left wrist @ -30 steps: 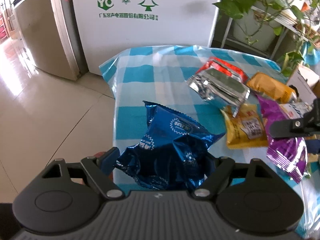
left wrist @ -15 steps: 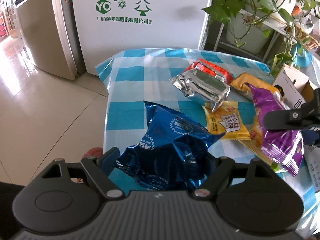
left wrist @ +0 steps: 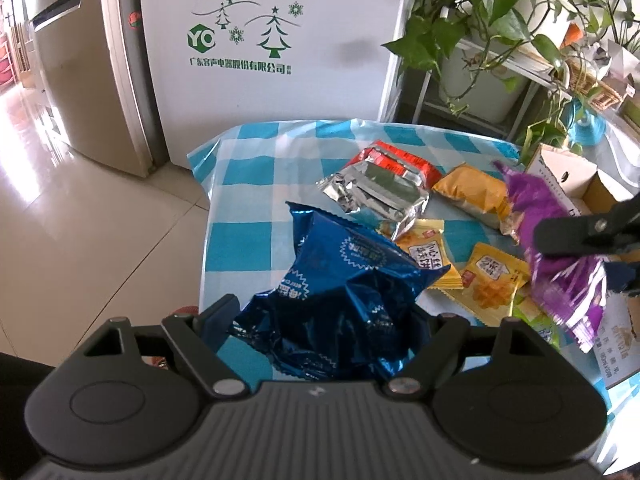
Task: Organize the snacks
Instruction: 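Lift both held bags and carry them over the cardboard box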
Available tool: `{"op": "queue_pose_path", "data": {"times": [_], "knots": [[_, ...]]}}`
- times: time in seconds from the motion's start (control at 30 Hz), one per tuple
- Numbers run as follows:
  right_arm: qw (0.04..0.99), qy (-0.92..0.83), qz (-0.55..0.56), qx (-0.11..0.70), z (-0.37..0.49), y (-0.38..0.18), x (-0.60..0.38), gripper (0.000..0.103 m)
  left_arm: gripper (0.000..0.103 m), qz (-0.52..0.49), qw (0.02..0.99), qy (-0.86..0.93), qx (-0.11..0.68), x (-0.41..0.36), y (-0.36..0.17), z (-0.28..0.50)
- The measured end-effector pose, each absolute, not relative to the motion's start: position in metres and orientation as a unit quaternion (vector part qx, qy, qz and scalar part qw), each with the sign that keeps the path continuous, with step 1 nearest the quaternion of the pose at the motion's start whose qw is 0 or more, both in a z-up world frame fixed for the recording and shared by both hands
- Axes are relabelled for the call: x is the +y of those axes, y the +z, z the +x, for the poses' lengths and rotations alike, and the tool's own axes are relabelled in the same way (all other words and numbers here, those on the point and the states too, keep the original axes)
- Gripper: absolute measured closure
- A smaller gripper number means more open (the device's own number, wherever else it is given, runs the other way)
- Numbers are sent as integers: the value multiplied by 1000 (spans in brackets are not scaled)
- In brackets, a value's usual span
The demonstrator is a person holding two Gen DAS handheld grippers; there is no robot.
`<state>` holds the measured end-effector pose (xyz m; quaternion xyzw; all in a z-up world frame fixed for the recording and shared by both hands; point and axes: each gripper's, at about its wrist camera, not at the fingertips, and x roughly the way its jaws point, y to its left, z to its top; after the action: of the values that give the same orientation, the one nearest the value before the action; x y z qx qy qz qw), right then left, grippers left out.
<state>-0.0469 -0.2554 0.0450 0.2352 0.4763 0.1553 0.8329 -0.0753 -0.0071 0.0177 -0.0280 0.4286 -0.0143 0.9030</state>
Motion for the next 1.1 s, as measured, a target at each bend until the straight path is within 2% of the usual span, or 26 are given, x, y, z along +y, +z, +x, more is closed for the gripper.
{"op": "queue_pose_path", "data": {"times": [0.27, 0.57, 1.1], "knots": [[838, 140, 229, 476, -54, 49, -270, 27, 20, -29, 902, -19, 430, -13, 20, -78], [859, 118, 238, 437, -69, 72, -296, 27, 20, -29, 909, -44, 413, -35, 41, -82], [880, 15, 264, 393, -89, 92, -376, 27, 20, -26, 909, -134, 395, -128, 72, -70]]}}
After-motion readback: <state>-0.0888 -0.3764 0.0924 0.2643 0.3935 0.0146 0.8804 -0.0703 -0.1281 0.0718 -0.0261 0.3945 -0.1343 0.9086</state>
